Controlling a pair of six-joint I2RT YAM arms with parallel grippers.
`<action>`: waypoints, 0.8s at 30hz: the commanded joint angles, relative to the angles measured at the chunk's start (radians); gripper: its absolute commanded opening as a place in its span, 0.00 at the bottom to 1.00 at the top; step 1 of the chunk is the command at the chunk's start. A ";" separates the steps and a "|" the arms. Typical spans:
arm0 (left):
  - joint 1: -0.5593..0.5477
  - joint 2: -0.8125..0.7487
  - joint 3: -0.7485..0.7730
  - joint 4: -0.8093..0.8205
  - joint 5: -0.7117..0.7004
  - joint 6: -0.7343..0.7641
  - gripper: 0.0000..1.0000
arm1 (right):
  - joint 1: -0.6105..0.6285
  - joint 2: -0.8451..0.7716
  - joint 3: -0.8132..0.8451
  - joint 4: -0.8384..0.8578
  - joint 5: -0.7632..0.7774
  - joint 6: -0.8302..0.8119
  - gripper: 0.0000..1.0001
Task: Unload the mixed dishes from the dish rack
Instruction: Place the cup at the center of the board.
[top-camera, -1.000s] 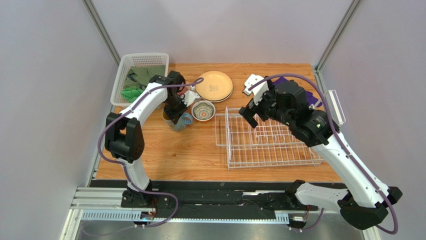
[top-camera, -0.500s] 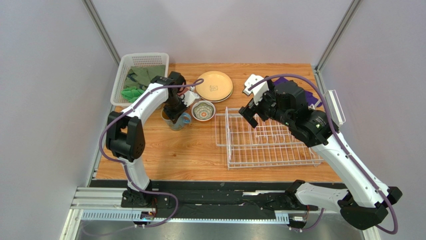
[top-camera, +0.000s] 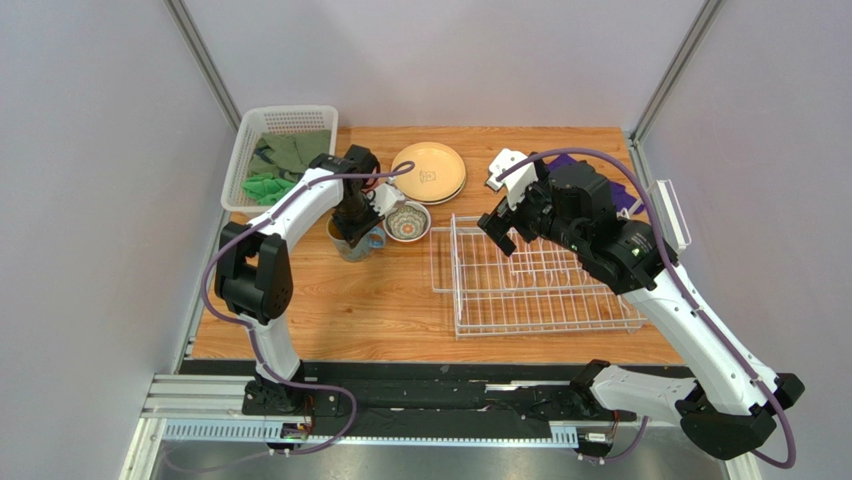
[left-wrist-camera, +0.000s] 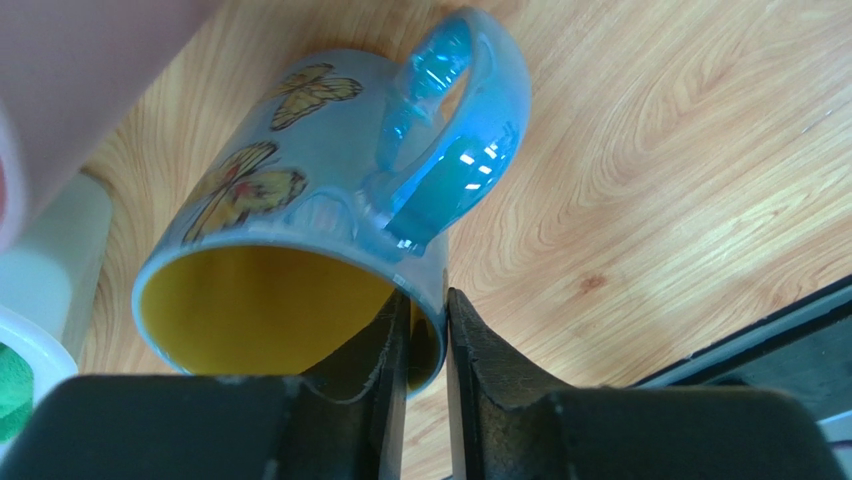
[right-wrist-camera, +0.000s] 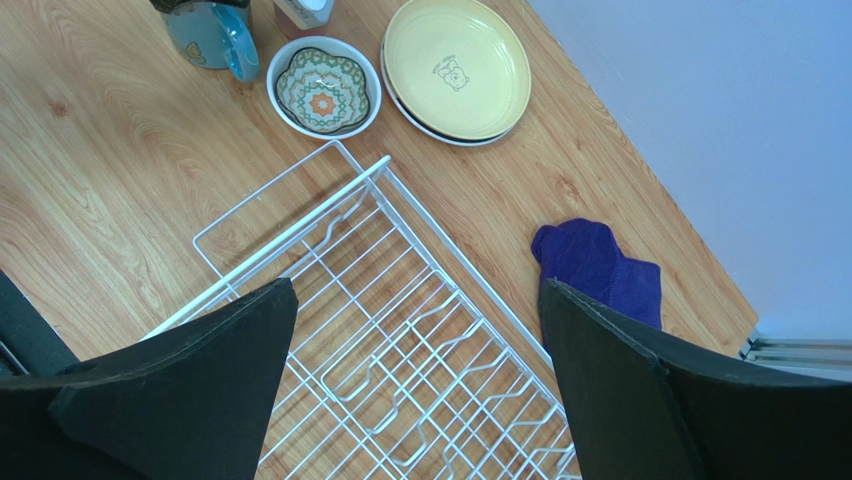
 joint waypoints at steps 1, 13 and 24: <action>-0.009 -0.019 0.010 0.020 -0.007 -0.019 0.28 | 0.004 -0.021 0.001 0.017 0.004 -0.005 1.00; -0.011 -0.103 0.033 0.026 0.044 -0.042 0.46 | 0.005 -0.024 -0.021 0.041 0.070 0.001 1.00; 0.025 -0.292 0.044 0.166 0.124 -0.111 0.80 | -0.021 -0.046 -0.073 0.187 0.263 0.063 1.00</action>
